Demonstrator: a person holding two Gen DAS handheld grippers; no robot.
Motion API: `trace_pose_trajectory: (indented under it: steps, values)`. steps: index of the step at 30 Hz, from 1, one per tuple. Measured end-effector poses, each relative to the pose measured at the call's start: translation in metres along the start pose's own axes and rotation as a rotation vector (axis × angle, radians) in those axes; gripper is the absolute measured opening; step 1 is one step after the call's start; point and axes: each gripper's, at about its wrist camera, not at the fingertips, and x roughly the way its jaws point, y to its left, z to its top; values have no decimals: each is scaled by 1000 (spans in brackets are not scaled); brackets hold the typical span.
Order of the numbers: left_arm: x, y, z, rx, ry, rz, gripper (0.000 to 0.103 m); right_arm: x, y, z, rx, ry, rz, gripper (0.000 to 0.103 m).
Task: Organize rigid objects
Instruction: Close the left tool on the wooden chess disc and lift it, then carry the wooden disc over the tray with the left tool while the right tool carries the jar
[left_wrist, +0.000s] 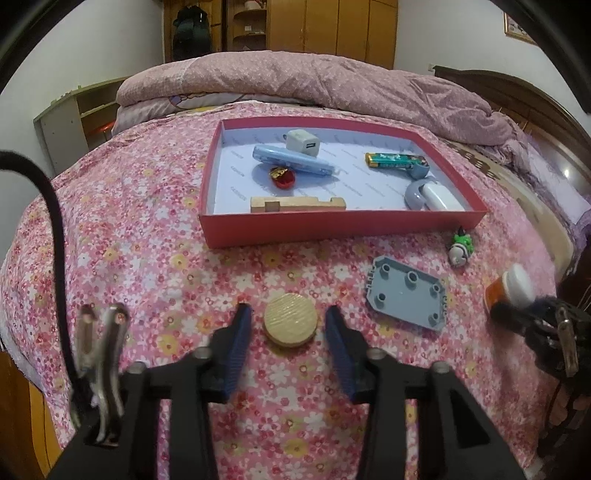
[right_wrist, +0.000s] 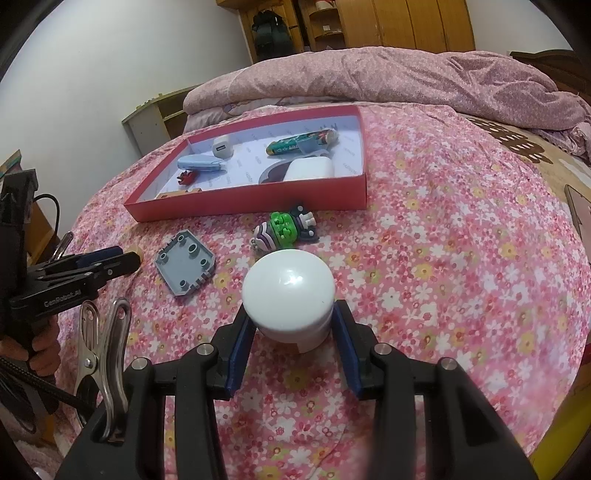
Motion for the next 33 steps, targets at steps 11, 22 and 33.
trace_pose_trajectory:
  steps: [11,22,33]
  values:
    - [-5,4,7,-20,-22,-19,33,0,-1,0,6,-2,7,43]
    - [-6,14,55,-14,-87,0,33,0,0,5,6,5,21,43]
    - [30,22,93,-35,-81,23,33,0,5,20,-22,-2,20,43]
